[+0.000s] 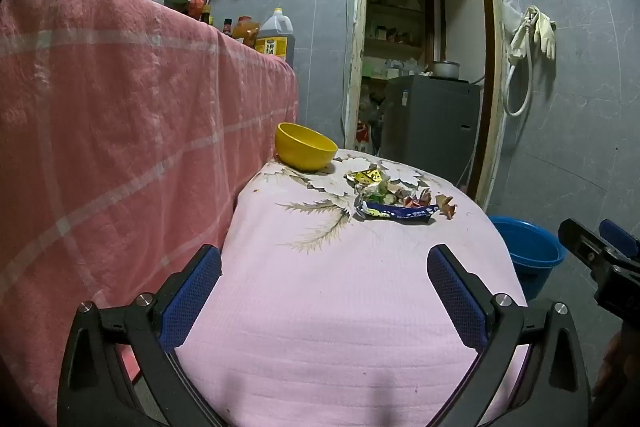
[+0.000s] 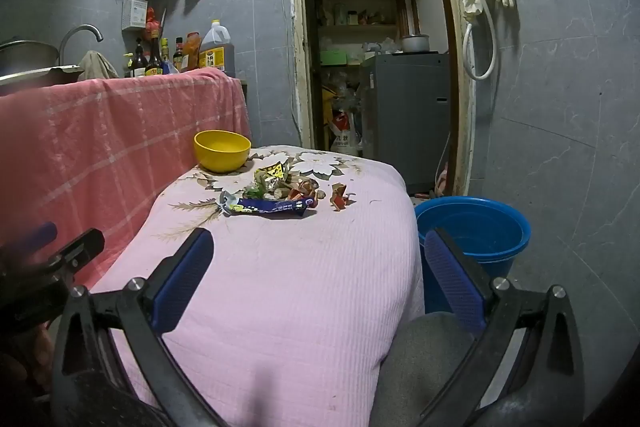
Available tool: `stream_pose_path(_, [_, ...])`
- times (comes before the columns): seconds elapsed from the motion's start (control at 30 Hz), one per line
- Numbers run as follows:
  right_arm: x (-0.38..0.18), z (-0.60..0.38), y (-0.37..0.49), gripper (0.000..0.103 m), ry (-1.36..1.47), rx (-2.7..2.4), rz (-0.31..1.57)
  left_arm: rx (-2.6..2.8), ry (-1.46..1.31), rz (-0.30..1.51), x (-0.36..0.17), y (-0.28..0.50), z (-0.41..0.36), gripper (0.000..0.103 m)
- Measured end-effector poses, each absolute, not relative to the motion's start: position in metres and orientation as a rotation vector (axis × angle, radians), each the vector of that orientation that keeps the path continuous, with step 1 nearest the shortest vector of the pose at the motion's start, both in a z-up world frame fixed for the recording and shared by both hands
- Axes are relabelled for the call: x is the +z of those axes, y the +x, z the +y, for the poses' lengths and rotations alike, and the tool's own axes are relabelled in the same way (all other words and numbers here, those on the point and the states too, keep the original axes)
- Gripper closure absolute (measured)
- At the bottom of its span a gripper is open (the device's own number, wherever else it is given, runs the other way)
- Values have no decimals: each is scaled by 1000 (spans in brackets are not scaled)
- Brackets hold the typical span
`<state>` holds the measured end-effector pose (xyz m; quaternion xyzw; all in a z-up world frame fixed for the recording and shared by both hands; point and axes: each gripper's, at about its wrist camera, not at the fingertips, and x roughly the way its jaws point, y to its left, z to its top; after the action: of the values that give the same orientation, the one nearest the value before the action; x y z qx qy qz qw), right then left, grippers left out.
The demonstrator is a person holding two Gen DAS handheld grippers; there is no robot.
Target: Collect trash
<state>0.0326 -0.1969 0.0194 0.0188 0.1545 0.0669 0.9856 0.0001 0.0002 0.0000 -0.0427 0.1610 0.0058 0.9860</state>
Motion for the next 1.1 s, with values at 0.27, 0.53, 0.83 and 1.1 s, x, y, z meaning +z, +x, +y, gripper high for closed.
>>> stream_pose_path(0.27, [20, -198, 32, 0, 40, 135, 306, 8, -84, 322, 1, -1, 1, 2])
stream_pose_path(0.53, [19, -199, 32, 0, 41, 136, 304, 13, -81, 327, 0, 0, 0, 2])
stream_pose_path(0.83, [20, -198, 32, 0, 42, 137, 303, 11, -82, 328, 0, 0, 0, 2])
stream_pose_path(1.1, [20, -198, 32, 0, 42, 137, 301, 12, -82, 329, 0, 0, 0, 2])
